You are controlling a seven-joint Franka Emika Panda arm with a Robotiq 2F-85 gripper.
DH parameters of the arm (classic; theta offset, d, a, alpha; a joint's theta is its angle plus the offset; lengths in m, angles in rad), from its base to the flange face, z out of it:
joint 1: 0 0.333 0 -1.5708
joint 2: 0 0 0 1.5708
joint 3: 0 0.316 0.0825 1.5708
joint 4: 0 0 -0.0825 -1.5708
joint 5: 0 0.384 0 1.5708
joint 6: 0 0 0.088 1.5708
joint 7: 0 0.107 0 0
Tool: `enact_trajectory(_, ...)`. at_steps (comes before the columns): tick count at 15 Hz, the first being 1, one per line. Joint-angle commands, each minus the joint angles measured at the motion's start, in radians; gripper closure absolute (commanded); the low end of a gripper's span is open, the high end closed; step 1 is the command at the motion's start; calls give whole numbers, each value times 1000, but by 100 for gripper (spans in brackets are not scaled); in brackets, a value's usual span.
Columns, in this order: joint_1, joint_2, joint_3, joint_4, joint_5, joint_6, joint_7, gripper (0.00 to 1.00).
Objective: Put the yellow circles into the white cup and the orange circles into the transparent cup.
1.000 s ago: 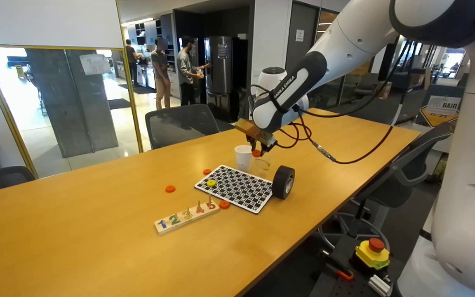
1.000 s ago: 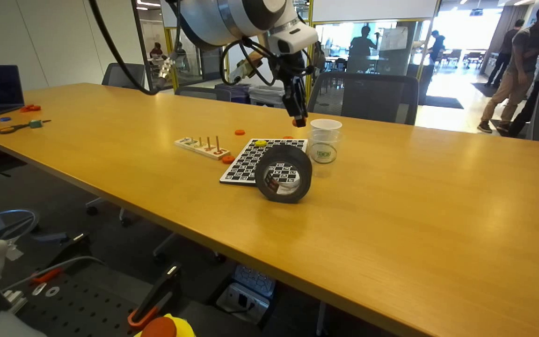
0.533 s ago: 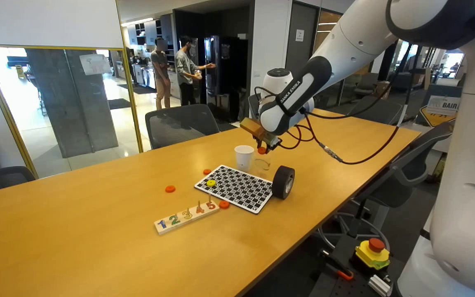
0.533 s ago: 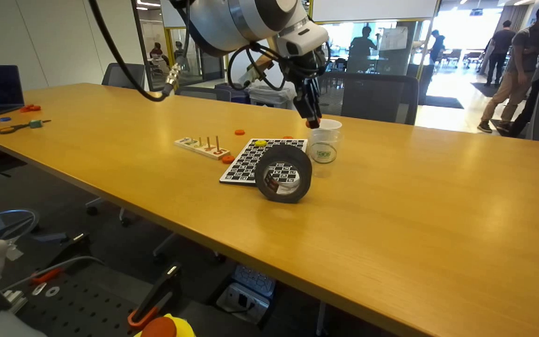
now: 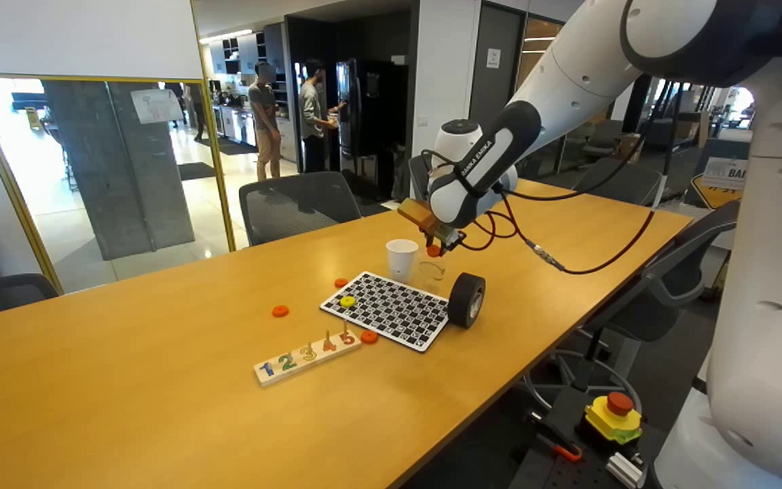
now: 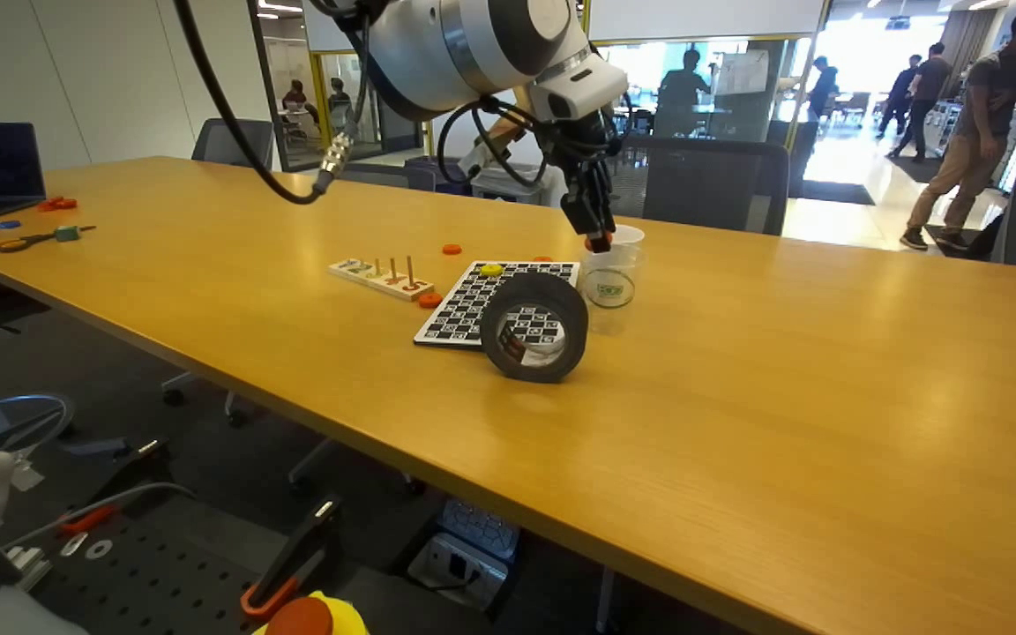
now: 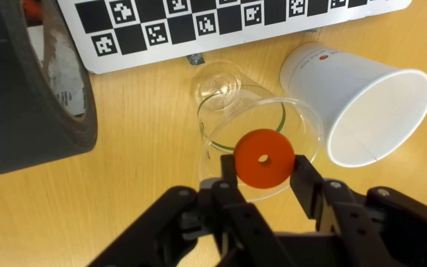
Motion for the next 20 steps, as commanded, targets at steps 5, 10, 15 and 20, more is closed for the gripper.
enact_trajectory(5, 2, 13, -16, 20, 1, 36, 23, 6)
enact_trajectory(10, 26, -55, -17, -35, -32, 63, 33, 0)
enact_trajectory(15, 40, -148, 99, -148, 71, 89, -101, 0)
enact_trajectory(20, 71, -141, 267, -193, 365, 31, -295, 0)
